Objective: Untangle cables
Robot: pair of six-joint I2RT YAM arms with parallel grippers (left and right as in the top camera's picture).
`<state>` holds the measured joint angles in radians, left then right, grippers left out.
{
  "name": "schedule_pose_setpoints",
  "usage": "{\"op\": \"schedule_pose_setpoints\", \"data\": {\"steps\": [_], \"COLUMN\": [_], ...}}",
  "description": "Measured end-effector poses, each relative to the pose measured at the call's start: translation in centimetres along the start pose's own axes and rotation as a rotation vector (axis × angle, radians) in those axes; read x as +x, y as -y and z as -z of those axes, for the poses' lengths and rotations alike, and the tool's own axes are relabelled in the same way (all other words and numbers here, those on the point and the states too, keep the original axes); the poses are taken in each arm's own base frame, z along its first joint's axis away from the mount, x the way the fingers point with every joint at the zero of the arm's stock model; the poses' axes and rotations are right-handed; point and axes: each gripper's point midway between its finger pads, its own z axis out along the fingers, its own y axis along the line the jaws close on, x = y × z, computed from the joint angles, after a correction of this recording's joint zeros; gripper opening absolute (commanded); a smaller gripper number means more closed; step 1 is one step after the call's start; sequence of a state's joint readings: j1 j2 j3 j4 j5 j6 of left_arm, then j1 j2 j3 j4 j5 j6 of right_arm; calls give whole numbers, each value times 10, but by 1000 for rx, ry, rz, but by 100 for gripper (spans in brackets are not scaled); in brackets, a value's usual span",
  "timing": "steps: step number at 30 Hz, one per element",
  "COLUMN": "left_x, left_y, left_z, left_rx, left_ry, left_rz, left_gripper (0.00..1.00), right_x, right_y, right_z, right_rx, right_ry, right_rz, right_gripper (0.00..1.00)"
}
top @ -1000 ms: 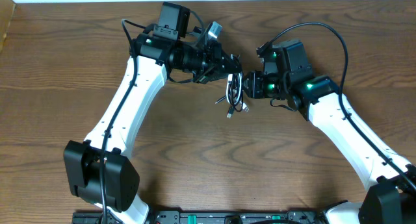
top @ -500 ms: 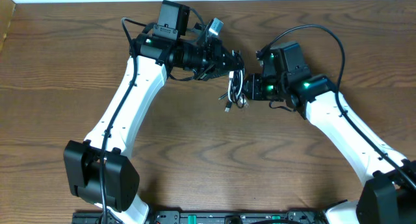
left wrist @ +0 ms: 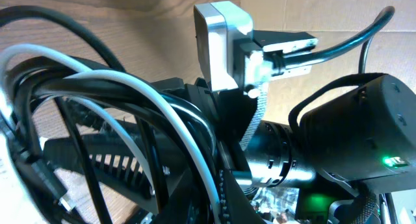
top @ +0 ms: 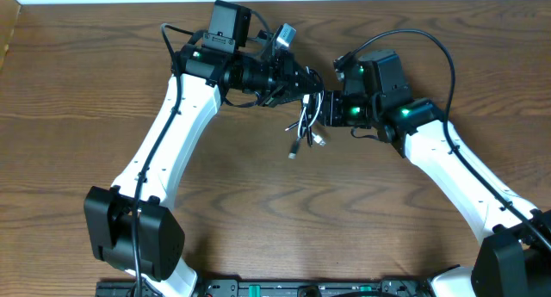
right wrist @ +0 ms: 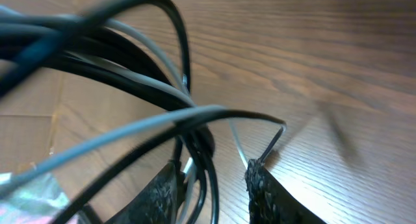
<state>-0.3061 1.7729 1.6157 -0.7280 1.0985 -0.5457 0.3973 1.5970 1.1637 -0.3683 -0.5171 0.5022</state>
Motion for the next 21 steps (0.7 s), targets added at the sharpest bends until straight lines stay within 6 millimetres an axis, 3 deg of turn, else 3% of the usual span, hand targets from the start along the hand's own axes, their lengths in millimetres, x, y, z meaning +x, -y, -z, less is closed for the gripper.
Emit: {"op": "schedule_pose_setpoints", "data": {"steps": [5,13,21], "left_x": [0,-3,-3], "left_y": [0,1,0], "left_z": [0,0,1], "left_rx": [0,1,-3], "left_ry": [1,10,13], "left_rz": [-1,-13,-12], "left_gripper": [8,8,7], "right_x": [4,11,10], "right_y": [-3,18,29], "right_z": [0,6,10], "right_rx": [-18,40,73], "right_ry": [-21,-52,-50], "right_rz": [-17,-84,-102], "right_gripper": [31,27,8]}}
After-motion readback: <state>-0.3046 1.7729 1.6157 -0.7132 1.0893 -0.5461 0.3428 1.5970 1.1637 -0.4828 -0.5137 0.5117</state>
